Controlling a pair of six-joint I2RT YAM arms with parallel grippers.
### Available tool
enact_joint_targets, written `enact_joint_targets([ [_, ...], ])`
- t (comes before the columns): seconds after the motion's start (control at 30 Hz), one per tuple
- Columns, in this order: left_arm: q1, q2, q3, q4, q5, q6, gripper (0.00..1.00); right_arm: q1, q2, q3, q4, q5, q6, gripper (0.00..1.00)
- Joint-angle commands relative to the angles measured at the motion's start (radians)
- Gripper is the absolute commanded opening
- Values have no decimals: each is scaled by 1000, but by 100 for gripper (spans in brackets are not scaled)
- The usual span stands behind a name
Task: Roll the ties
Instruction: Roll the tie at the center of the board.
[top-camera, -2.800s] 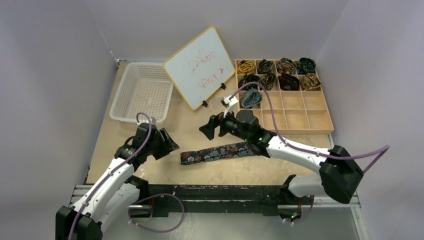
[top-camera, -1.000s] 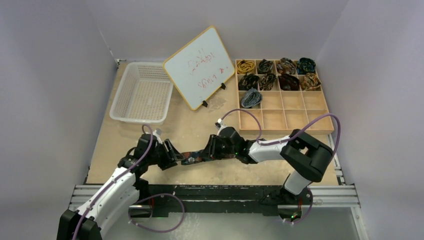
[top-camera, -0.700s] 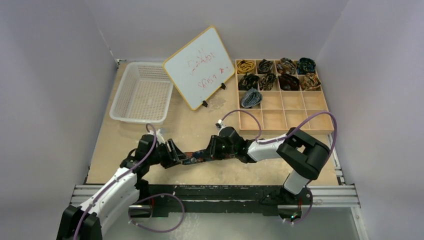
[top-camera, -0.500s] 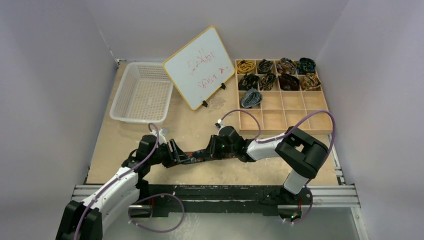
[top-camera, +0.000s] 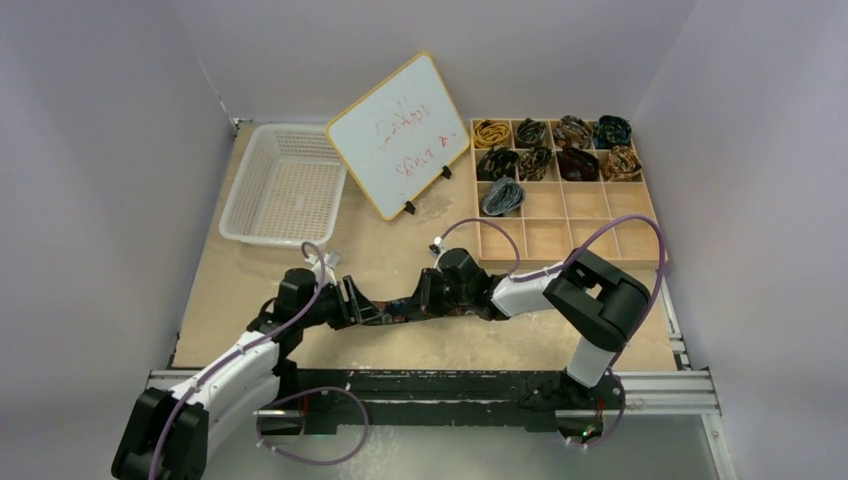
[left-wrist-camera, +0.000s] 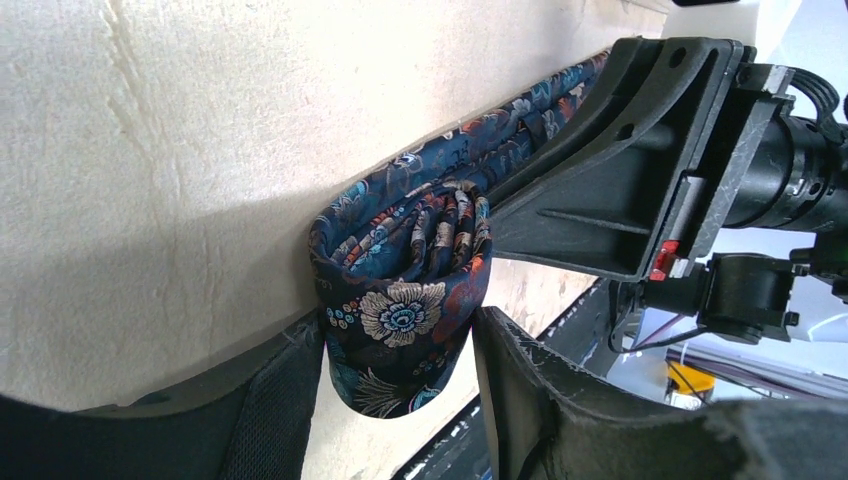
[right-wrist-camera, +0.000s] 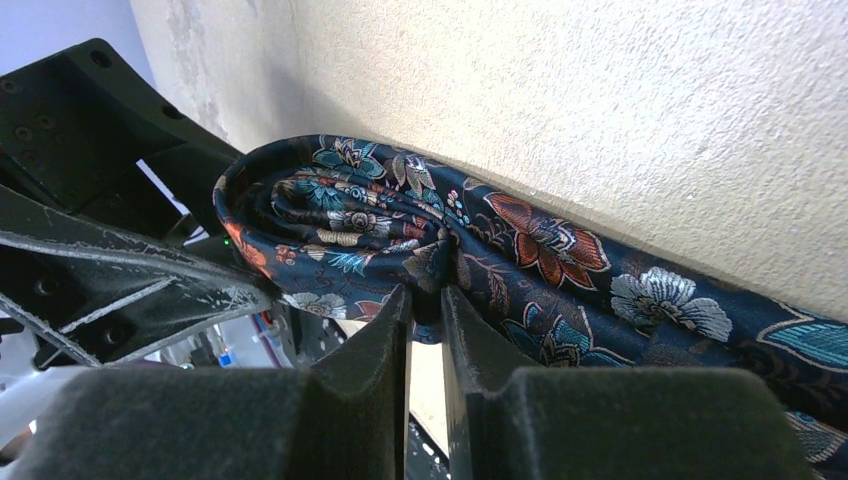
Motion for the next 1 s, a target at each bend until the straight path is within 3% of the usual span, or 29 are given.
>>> enact_joint_targets([
  [0.0,5,3,6,31,-42,41,54,-12,24,11,-25,-10,-5,16],
  [0.2,5,7,8,36,-54,50,55,-25,41,4,-9,-34,2,12],
  [0.47,4,131,2,169,103,84,56,-44,61,-5,10,-60,14,10],
  [0.97,5,118,13,186,31,34,53,-55,71,-5,26,-89,4,10],
])
